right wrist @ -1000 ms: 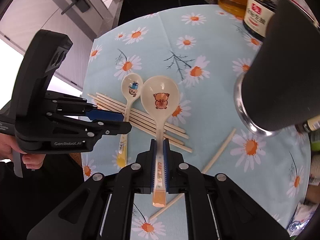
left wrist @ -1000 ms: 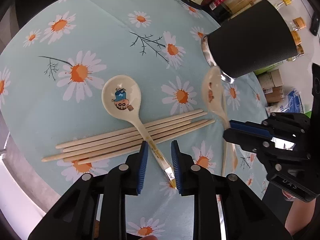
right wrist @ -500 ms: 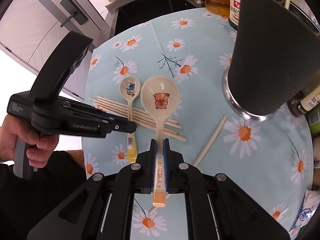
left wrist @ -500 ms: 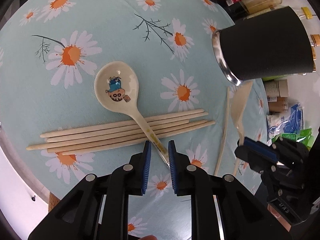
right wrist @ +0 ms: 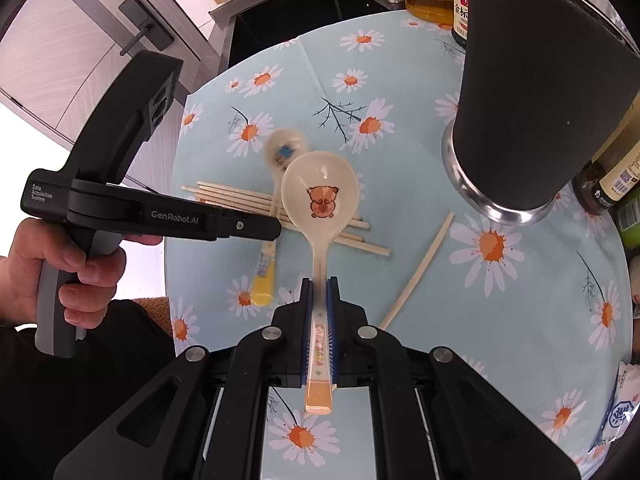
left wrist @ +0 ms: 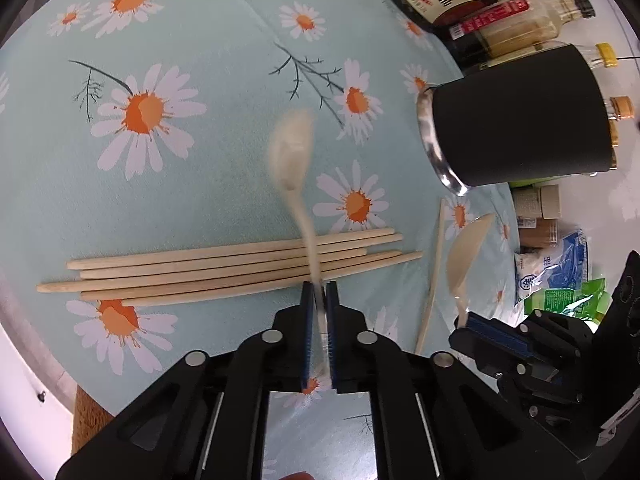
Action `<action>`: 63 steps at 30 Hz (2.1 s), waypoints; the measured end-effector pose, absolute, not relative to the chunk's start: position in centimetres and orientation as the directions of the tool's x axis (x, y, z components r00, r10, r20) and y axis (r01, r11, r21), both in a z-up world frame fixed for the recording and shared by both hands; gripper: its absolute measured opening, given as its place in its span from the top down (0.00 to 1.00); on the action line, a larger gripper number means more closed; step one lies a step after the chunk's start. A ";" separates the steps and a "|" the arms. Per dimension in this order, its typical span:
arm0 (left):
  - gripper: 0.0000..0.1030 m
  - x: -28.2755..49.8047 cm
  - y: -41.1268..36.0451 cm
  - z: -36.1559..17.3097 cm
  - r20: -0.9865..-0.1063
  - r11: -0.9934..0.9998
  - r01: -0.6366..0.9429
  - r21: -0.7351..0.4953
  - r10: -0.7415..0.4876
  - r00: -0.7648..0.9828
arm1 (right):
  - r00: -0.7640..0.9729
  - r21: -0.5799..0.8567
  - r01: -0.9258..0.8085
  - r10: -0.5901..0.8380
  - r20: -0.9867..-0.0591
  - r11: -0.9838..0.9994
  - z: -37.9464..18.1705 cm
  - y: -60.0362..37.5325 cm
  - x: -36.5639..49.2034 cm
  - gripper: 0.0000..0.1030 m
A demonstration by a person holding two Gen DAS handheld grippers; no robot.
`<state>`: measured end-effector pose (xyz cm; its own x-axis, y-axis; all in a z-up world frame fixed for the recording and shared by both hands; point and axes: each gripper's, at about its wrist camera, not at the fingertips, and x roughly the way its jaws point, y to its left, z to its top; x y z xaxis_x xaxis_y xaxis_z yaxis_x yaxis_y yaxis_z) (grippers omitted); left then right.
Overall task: Organize utensils
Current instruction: 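Lift both spoons upright off the table with both tools, then carry both spoons over the black holder with both tools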
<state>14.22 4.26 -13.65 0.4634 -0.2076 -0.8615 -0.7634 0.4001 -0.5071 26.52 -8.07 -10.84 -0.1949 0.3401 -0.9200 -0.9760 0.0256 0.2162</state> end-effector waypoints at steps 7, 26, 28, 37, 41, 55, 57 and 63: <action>0.97 14.4 4.1 -13.6 -0.851 0.413 -0.747 -0.522 -0.195 0.487 | -0.187 0.214 -0.976 0.343 -0.921 0.042 -10.7 -7.9 26.2 0.92; 0.97 15.2 6.0 -6.4 -0.791 0.658 -0.556 -0.508 -0.102 0.603 | -0.128 0.299 -0.931 0.576 -0.807 0.211 -5.8 -7.1 26.4 0.92; 0.97 15.3 6.5 -5.1 -0.776 0.693 -0.523 -0.496 -0.083 0.625 | -0.109 0.308 -0.923 0.611 -0.784 0.231 -5.0 -7.1 26.4 0.92; 0.97 16.7 8.1 0.2 -0.697 0.829 -0.381 -0.409 -0.014 0.717 | 0.031 0.368 -0.862 0.762 -0.647 0.348 -1.2 -7.8 27.8 0.92; 0.97 17.7 7.8 2.5 -0.649 0.883 -0.301 -0.360 -0.005 0.761 | 0.106 0.381 -0.839 0.803 -0.587 0.389 0.3 -8.2 28.4 0.92; 0.97 22.3 6.3 6.8 -0.520 0.964 -0.043 -0.262 -0.103 0.848 | 0.373 0.355 -0.784 0.844 -0.386 0.509 4.3 -10.0 29.3 0.92; 0.97 22.9 6.3 7.0 -0.502 0.968 -0.010 -0.250 -0.121 0.856 | 0.413 0.347 -0.771 0.833 -0.367 0.535 4.4 -10.2 29.5 0.92; 0.97 24.9 6.8 7.4 -0.444 0.967 0.068 -0.247 -0.175 0.879 | 0.512 0.331 -0.740 0.809 -0.288 0.586 5.2 -10.8 30.1 0.92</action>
<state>24.90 6.77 7.40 0.8787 -0.1748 -0.4442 0.0675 0.9667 -0.2469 30.14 -10.78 5.15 0.5119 0.8094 -0.2878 -0.7400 0.5856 0.3307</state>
